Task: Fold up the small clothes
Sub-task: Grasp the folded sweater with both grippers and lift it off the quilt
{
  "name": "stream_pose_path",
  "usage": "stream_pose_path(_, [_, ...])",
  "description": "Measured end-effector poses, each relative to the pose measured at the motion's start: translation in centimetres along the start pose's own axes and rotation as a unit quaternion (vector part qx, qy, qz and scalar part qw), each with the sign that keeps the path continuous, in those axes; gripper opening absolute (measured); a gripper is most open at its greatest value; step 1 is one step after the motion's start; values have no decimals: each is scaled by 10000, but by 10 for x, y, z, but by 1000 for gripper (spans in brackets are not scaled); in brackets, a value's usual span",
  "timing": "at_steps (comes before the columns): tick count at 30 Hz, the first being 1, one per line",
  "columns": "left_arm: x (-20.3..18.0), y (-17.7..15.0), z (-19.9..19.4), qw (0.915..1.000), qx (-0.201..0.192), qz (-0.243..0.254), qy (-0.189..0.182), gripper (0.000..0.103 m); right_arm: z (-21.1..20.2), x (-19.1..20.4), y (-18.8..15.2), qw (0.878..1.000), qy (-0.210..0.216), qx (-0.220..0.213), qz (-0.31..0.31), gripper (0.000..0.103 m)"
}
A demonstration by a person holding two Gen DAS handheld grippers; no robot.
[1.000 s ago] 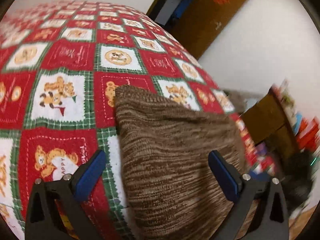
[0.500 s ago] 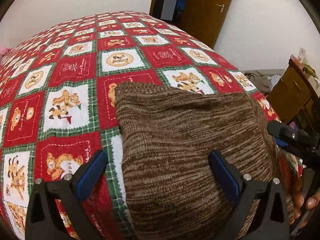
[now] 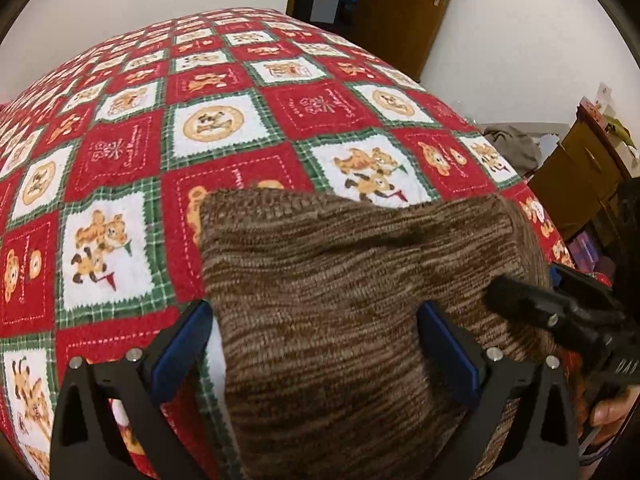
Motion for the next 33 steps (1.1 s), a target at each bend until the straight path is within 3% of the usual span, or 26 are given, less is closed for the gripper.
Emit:
stream_pose_path(3, [-4, -2, -6, 9996, -244, 62, -134, 86, 0, 2, -3, 9991, -378, -62, -199, 39])
stream_pose_path(5, [-9, -4, -11, 9988, -449, 112, -172, 60, -3, 3, -3, 9992, -298, -147, -214, 34])
stream_pose_path(6, [-15, -7, -15, 9978, -584, 183, -267, 54, -4, 3, -3, 9991, -319, -202, -216, 32])
stream_pose_path(10, [-19, -10, -23, 9957, -894, 217, 59, 36, -13, 18, -2, 9939, -749, -526, -617, 27])
stream_pose_path(17, [-17, -9, -27, 9939, -1027, 259, 314, 32, -21, 42, -6, 9758, -1530, -889, -1281, 23])
stream_pose_path(25, [-18, -10, -25, 9926, -1004, 377, 565, 34, -13, 26, -5, 9811, -1491, -711, -1009, 23])
stream_pose_path(30, [-22, -13, -30, 9889, -1080, 592, 836, 29, -12, 42, -11, 9635, -2157, -718, -1413, 22])
stream_pose_path(33, [-21, -22, -46, 9862, -1246, 658, 873, 24, -29, 62, -20, 9559, -2305, -807, -1631, 21])
Point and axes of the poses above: each gripper's, at about its wrist camera, not at the fingertips, and z roughly the way its jaws point, x to its left, y to its top, the point moved 8 cm from there along z, roughly the way its jaws point, and after that the axes turned 9 degrees about x, right-handed, at the moved point
